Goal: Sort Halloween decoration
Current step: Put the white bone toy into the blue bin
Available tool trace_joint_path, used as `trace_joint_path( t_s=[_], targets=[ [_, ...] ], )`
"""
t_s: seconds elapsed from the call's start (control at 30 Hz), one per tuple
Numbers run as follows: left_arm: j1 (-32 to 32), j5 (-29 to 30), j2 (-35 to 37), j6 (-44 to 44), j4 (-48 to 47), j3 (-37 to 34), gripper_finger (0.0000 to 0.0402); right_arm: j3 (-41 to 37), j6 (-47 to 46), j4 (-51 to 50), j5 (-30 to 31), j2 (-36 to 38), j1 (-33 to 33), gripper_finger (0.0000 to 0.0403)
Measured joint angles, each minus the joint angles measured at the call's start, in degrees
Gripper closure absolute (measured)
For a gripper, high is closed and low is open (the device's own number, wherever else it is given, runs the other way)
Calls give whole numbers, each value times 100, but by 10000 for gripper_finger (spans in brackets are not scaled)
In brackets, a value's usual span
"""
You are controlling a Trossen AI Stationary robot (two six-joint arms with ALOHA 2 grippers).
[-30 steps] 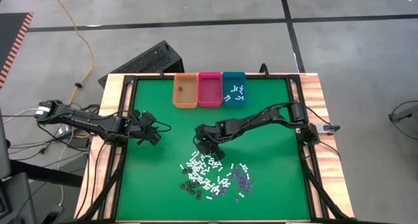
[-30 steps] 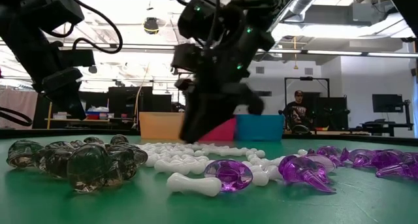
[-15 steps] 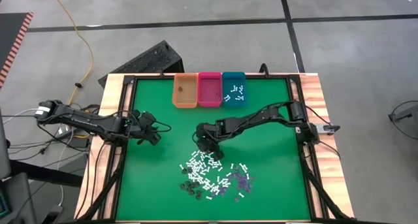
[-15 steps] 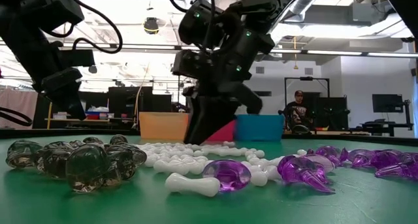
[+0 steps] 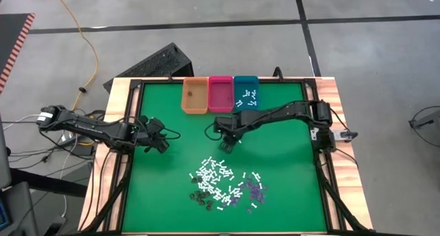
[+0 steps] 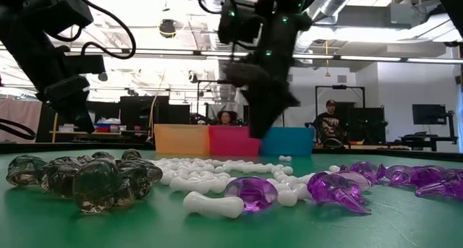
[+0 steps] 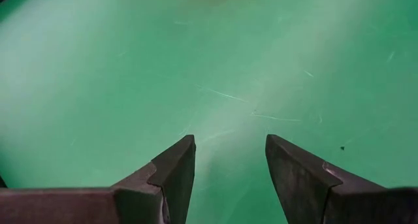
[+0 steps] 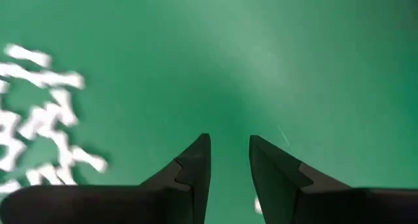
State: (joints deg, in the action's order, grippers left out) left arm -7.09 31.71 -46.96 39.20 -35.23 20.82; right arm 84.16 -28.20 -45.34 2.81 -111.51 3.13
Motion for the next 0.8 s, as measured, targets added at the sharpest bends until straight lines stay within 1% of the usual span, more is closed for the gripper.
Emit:
trace_joint_path(
  t_s=[0.07,0.13,0.2,0.33,0.47,0.63,0.8],
  targets=[
    [0,-40,2,48,-4,0,223,-14,-314,-720,9,-16,43,269],
    [0,-40,0,47,-1,0,223,-223,-534,-1091,39,-52,52,269],
    [0,-31,0,27,3,0,223,-467,-747,-1100,29,-33,74,269],
    [0,10,0,9,2,0,223,-798,-823,-1010,6,55,35,269],
    [0,5,2,32,1,0,223,-1043,-887,-687,20,86,44,269],
    [0,-40,0,40,1,0,223,-1082,-884,-751,17,108,77,269],
    [-1,-40,2,46,-2,0,223,-1154,-719,-1062,33,529,95,269]
  ],
)
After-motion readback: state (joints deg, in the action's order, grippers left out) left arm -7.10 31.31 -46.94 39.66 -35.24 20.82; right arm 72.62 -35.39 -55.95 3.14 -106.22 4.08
